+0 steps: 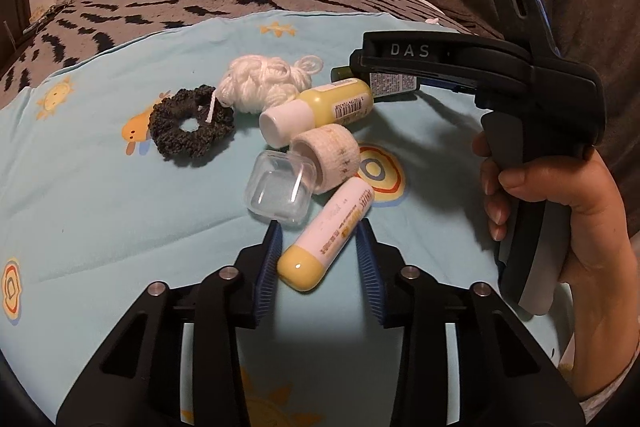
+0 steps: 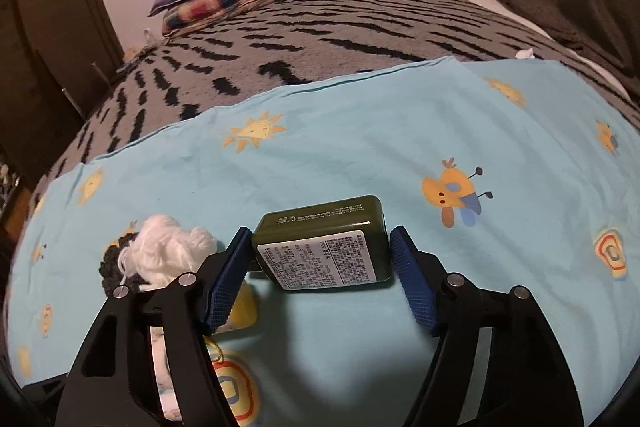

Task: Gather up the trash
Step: 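Grasp the green battery pack with the right tool while the left tool grasps the yellow-capped tube, then lower battery pack and tube into the floor bin and open both tools, then move both tools back over the bed toward the remaining items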

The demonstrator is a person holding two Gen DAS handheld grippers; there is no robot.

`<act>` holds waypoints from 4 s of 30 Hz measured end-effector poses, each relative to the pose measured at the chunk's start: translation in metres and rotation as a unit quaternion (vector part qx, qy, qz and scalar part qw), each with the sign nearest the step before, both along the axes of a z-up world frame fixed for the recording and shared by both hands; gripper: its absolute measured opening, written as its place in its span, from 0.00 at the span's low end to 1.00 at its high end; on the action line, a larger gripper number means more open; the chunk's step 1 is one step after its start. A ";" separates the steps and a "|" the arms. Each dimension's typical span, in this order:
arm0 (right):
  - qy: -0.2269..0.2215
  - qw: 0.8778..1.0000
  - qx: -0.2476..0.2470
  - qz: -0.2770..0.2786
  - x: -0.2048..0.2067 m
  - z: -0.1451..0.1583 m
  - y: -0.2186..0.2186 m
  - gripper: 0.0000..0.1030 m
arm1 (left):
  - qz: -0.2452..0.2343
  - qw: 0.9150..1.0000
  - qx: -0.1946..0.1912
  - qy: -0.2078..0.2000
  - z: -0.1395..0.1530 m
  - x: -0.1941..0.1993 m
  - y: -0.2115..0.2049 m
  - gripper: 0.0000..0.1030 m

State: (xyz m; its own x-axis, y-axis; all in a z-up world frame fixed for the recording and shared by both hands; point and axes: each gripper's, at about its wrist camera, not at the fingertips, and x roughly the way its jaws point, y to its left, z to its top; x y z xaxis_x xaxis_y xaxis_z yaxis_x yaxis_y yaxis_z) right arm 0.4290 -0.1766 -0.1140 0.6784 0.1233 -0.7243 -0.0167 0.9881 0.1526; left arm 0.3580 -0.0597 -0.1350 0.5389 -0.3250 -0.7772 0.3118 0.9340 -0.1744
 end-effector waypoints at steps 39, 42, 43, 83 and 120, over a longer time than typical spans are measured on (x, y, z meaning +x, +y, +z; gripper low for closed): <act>-0.039 0.999 0.008 0.013 -0.321 0.040 -0.029 0.68 | 0.009 0.999 -0.006 -0.031 0.033 -0.252 0.024 0.19; -0.032 0.999 0.013 0.021 -0.343 0.030 -0.027 0.68 | 0.003 1.000 -0.010 -0.028 0.027 -0.273 0.025 0.19; -0.028 0.999 0.015 0.023 -0.349 0.026 -0.025 0.68 | 0.002 1.000 -0.012 -0.024 0.023 -0.280 0.025 0.19; 0.223 0.974 0.032 0.025 -0.372 -0.226 0.001 0.69 | -0.016 0.978 0.024 0.207 -0.223 -0.295 0.002 0.19; -0.027 1.000 0.004 0.015 -0.341 0.003 -0.020 0.94 | 0.053 0.996 0.050 -0.043 0.018 -0.266 0.047 0.91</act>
